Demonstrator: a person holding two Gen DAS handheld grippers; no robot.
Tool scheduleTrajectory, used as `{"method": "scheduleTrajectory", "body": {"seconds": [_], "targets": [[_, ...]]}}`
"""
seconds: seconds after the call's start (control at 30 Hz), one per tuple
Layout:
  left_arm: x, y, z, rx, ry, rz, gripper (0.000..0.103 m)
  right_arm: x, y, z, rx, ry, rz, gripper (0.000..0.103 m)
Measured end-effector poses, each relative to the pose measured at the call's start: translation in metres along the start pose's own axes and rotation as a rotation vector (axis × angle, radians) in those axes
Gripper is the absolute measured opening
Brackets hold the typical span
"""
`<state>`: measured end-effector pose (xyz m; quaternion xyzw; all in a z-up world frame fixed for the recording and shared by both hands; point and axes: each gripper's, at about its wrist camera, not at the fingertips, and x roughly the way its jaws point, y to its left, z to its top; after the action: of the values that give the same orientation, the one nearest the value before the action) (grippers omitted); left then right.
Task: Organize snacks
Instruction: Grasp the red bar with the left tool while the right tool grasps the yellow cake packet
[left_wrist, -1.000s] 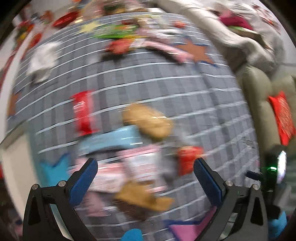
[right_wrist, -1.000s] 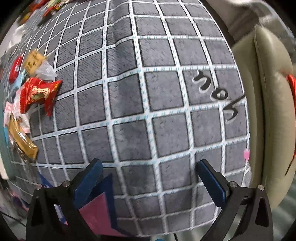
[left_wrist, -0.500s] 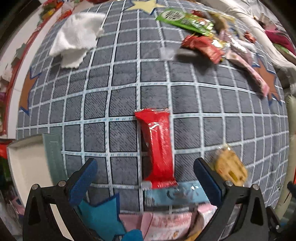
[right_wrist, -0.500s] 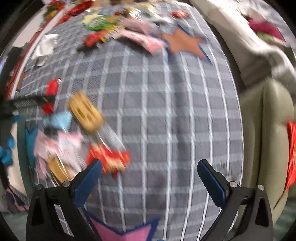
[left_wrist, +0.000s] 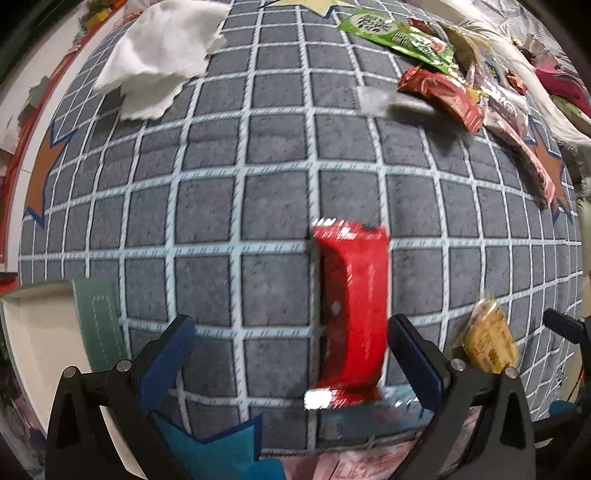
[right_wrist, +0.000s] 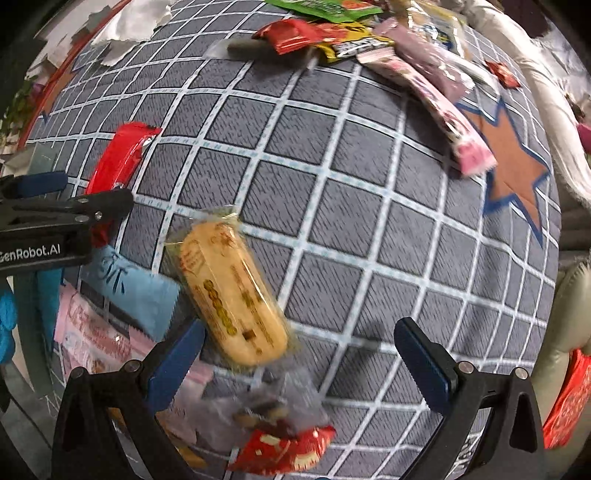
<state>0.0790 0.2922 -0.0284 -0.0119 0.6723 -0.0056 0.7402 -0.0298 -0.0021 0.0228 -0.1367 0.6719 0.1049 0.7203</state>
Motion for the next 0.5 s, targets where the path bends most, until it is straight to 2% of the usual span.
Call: {"method": "scheduleTrajectory", "body": {"seconds": [0.07, 0.2, 0.27, 0.3, 0.37, 0.5], "targets": [[0.002, 0.000, 0.005, 0.009, -0.010, -0.003, 0.103, 0.020, 0.015, 0.025, -0.004, 0.024, 0.010, 0.103], [0.007, 0.003, 0.014, 0.003, -0.010, -0.007, 0.103, 0.033, 0.022, 0.053, 0.016, 0.000, 0.018, 0.103], [0.005, -0.007, 0.016, -0.015, -0.008, -0.001, 0.103, 0.035, 0.020, 0.056, 0.015, -0.002, 0.022, 0.103], [0.007, -0.005, 0.017, -0.023, 0.005, 0.001, 0.103, 0.026, 0.019, 0.042, 0.013, 0.032, 0.072, 0.103], [-0.006, -0.032, 0.012, -0.018, 0.037, 0.012, 0.103, 0.027, 0.019, 0.038, 0.017, 0.060, 0.084, 0.103], [-0.010, -0.068, 0.020, 0.030, 0.042, 0.015, 0.101, 0.030, 0.020, 0.057, 0.013, 0.040, 0.069, 0.100]]}}
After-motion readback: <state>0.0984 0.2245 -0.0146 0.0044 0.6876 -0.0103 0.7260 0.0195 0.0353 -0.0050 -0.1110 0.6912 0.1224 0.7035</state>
